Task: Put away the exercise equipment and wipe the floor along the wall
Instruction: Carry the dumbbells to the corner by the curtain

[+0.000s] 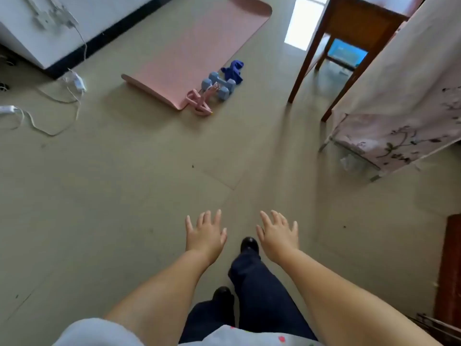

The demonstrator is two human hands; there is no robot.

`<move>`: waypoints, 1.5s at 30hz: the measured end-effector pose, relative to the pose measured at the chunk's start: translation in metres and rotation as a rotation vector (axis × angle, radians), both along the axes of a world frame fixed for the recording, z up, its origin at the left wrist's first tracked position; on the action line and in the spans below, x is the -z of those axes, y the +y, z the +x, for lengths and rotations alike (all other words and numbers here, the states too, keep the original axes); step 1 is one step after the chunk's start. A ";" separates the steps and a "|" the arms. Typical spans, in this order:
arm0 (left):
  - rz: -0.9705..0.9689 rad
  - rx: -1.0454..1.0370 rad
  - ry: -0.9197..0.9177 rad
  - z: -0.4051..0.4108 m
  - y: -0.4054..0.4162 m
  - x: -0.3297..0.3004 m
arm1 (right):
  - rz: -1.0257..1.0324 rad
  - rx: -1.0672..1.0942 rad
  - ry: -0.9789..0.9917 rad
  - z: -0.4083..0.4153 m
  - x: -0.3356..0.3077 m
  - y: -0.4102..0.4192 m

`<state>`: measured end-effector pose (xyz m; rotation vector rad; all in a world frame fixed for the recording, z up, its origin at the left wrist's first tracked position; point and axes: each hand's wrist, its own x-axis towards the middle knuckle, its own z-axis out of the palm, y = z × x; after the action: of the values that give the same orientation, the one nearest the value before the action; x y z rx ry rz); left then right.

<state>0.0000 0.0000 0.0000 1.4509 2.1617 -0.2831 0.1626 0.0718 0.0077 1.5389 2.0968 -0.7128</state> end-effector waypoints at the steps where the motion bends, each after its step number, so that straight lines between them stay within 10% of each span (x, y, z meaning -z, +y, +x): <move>1: -0.005 -0.008 0.003 -0.003 0.011 0.001 | 0.004 0.003 0.004 -0.001 0.002 0.012; 21: 0.116 -0.158 -0.062 -0.062 0.430 -0.037 | 0.113 -0.055 0.051 -0.074 -0.020 0.434; 45: 0.079 -0.387 -0.106 -0.341 0.903 -0.004 | 0.058 -0.303 0.047 -0.347 -0.014 0.945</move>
<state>-0.3408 0.9032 0.0045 1.0289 2.3275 0.0188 -0.1846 1.0167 0.0217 1.2037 2.3353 -0.5861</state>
